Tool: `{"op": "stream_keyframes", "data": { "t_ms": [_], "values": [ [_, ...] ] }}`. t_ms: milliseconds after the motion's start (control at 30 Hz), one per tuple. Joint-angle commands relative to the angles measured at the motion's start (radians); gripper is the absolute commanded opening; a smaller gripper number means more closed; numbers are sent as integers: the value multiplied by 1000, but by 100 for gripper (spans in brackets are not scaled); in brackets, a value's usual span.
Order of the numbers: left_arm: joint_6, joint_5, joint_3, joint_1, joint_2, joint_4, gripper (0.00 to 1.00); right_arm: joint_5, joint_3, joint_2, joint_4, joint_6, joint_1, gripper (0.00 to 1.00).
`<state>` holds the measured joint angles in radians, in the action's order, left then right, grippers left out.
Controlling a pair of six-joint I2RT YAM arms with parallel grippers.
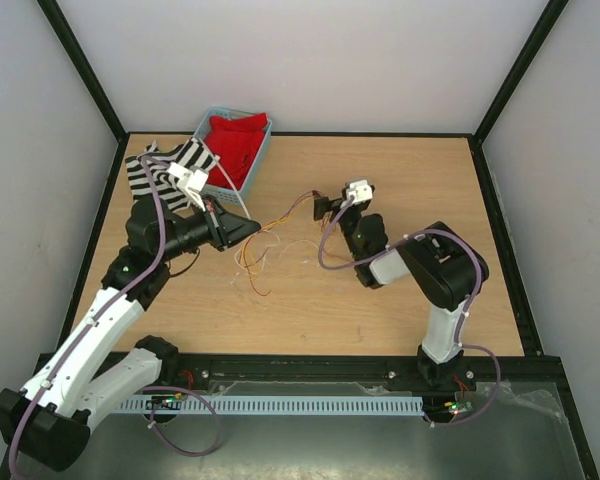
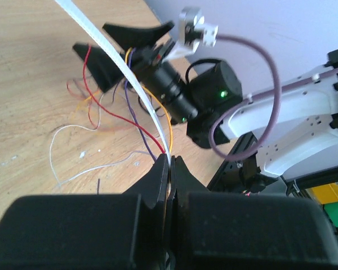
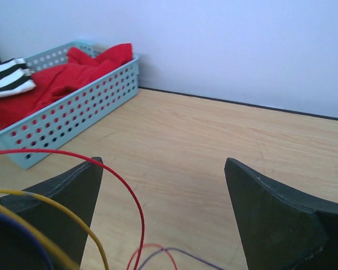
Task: Zip-tie the wires
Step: Adjust the cable at the center of the board.
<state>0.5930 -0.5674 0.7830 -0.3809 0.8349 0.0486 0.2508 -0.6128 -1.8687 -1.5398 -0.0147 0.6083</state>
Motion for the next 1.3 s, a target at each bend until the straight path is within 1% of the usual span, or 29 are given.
{"op": "stream_keyframes", "data": {
  "t_ms": [0, 133, 200, 233, 300, 367, 433, 467, 600, 700, 767, 867, 933, 1033, 1100, 1267],
  "values": [
    [-11, 16, -15, 7, 28, -5, 0, -102, -70, 22, 143, -66, -90, 99],
    [-43, 35, 5, 11, 89, -5, 0, -195, -139, 70, 380, -94, -201, 100],
    [-59, 49, 22, 13, 126, -4, 0, -273, -191, 94, 549, -108, -256, 100],
    [-66, 57, 32, 14, 146, -4, 0, -321, -233, 102, 650, -107, -280, 99],
    [-84, 73, 59, 21, 192, -3, 0, -407, -335, 113, 914, -93, -314, 99],
    [-96, 82, 94, 32, 240, -3, 0, -445, -440, 116, 1204, -34, -321, 99],
    [-109, 93, 121, 40, 281, -3, 0, -444, -495, 125, 1387, 6, -323, 99],
    [-119, 103, 129, 44, 298, -3, 0, -439, -497, 139, 1438, 19, -325, 99],
    [-137, 136, 138, 79, 358, -7, 0, -419, -438, 231, 1528, 11, -342, 99],
    [-142, 149, 125, 103, 392, -6, 0, -451, -421, 297, 1606, 4, -343, 99],
    [-160, 156, 116, 107, 409, -6, 0, -522, -401, 338, 1633, -23, -342, 99],
    [-159, 153, 103, 109, 432, -4, 0, -682, -345, 387, 1649, -63, -319, 95],
    [-158, 147, 94, 109, 442, -4, 0, -719, -300, 411, 1659, -84, -278, 94],
    [-155, 158, 76, 109, 448, 4, 0, -720, -238, 439, 1656, -95, -183, 94],
    [-154, 165, 67, 109, 448, 6, 0, -736, -201, 442, 1636, -120, -141, 94],
    [-146, 179, 36, 108, 432, 12, 0, -751, -102, 402, 1518, -203, -119, 94]
  ]
}}
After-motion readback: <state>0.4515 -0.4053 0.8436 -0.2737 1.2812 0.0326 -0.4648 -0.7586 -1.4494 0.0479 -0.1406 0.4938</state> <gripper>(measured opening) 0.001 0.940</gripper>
